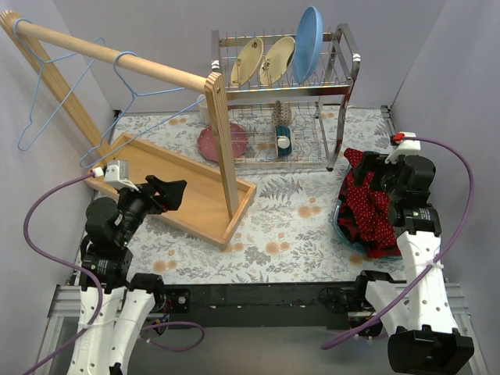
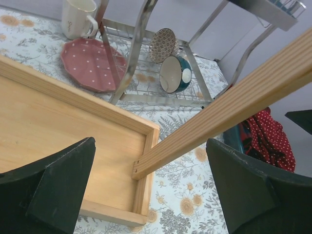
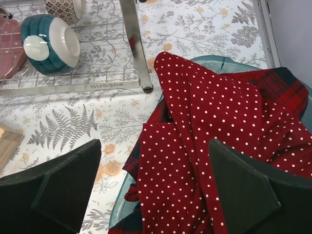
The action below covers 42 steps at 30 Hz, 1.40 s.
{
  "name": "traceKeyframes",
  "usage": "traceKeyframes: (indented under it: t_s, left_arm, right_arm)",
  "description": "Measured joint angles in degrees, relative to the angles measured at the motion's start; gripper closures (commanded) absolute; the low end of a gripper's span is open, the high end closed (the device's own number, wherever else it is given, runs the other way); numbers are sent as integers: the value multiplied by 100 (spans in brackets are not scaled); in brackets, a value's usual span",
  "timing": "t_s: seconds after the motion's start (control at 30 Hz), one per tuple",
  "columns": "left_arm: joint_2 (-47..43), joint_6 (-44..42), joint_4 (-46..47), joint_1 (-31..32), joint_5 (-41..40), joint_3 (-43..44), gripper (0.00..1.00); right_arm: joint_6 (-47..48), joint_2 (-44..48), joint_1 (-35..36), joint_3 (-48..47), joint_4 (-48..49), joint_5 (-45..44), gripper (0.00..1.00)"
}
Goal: Place the skirt on the hanger
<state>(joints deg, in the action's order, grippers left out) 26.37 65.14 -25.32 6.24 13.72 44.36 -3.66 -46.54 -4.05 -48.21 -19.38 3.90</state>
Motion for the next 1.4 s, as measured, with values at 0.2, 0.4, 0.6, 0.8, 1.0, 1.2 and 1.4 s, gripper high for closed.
traceKeyframes:
  t_s: [0.2,0.4,0.6,0.8,1.0,1.2,1.4]
  left_arm:
    - [2,-63,-291,15,195,492,2]
    - [138,-302,-798,66,221,1307,2]
    - [688,-586,-1117,153,212,2822,2]
    - [1290,-850,-1300,341,-103,4065,4]
    - [2295,-1152,-1495,382,-695,5007,4]
    - [3456,-1637,-1478,507,-1403,5521,5]
    - [3827,-2004,-1397,522,-1668,5200,10]
  right_arm:
    - [92,-63,0,-219,-111,409,1]
    - [660,293,-2,-68,22,1790,1]
    - [1427,232,0,376,304,3324,1]
    - [2531,-232,0,1019,142,4870,1]
    - [3016,-249,0,1051,-11,5506,1]
    - [3163,-210,9,1051,-33,5698,1]
    - [3248,-181,81,1051,-125,5720,1]
